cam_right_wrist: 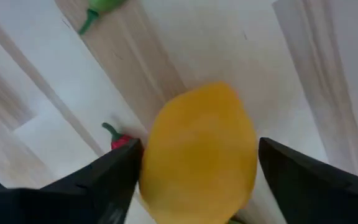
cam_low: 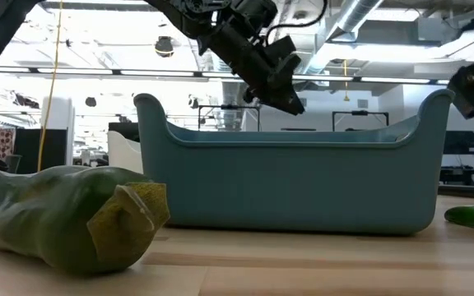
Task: Sort produce into baskets
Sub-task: Put the yellow lemon into the red bin
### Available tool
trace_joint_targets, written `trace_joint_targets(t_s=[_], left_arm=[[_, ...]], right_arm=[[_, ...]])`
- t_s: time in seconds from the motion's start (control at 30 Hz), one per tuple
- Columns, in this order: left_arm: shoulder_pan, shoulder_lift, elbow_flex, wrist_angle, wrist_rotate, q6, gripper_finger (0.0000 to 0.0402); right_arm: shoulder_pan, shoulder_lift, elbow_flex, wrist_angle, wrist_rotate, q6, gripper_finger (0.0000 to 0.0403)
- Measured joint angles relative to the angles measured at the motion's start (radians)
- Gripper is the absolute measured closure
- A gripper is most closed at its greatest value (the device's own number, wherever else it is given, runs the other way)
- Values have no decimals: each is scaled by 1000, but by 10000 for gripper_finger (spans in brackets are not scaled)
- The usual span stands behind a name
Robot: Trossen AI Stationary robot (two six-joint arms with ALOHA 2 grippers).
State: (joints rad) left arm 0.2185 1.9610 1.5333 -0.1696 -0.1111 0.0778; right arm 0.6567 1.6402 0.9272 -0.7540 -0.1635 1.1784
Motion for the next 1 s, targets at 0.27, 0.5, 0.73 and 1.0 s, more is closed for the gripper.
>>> trace_joint_targets(t_s=[0.27,0.5,0.73,1.0], left_arm=[[0,-140,0,-184,-3,70,312],[0,-306,1,-378,-13,111,312],[0,-473,2,-620,-9,94,312],[0,-580,2,-839,-6,25,312]], right_arm=[[-42,-66,1,-8,-27,-34,166],[-145,-266,1,-20,-26,-86,151],[-272,-486,1,-14,36,-180,146],[-471,-584,1,189,372,-589,144]])
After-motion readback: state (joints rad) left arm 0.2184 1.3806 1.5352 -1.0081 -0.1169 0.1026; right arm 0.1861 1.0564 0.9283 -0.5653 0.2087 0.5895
